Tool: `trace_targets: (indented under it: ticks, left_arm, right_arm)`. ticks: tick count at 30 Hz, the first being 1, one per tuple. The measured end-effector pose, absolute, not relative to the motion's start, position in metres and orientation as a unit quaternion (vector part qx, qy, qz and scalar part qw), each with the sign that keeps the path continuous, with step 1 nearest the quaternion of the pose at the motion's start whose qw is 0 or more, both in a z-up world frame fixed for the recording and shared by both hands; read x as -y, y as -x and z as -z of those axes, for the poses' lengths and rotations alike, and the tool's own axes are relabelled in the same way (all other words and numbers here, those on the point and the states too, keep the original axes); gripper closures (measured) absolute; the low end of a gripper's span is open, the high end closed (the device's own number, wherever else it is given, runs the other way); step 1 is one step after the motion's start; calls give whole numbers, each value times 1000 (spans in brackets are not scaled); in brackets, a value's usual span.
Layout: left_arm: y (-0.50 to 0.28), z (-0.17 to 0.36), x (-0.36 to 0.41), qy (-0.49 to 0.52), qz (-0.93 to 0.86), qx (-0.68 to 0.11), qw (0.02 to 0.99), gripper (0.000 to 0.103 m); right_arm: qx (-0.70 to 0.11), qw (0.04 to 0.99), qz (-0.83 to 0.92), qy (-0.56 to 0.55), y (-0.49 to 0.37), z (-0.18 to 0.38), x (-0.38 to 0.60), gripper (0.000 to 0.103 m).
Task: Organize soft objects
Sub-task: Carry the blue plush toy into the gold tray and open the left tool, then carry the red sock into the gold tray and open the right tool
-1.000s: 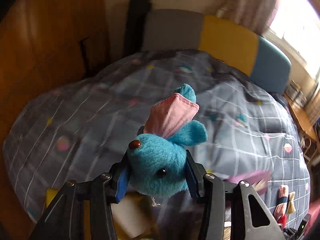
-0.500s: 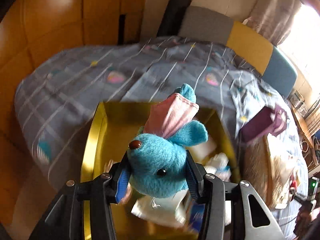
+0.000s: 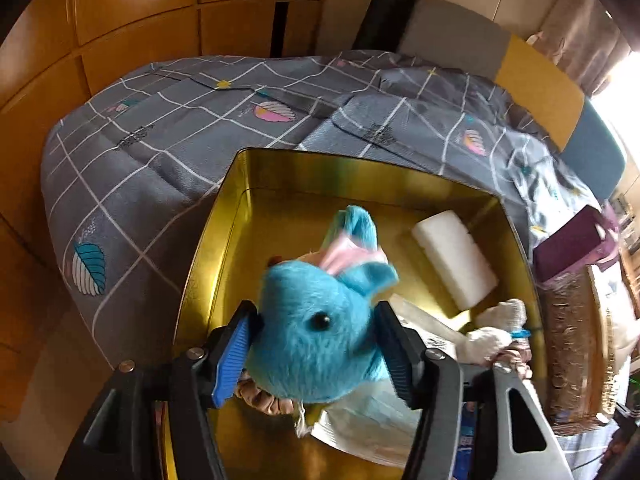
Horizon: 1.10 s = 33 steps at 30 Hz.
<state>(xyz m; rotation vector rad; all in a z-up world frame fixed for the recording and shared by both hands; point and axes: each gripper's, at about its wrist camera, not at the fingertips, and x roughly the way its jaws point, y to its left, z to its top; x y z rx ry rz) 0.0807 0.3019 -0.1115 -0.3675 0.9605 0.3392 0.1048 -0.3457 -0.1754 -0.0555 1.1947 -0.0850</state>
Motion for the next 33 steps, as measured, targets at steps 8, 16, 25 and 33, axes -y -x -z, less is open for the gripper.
trace_targets:
  ticks: [8,16,25,33]
  left_arm:
    - [-55,99,-283,130,-171,-425,880,40]
    - [-25,75,-260,102,-155,-395,900,39]
    - [-5,60,-233,67,-128,-377,915,39]
    - [0,59,-219,49,-102,-369,922,39]
  right_arm:
    - [-564,825,42,14,-107,178,351,77]
    - [-562,825,48,15,-108,178,350,77]
    - [-562,824,62,8,-108,178,348,77]
    - [-570,817,88,0,-115,177,345,78]
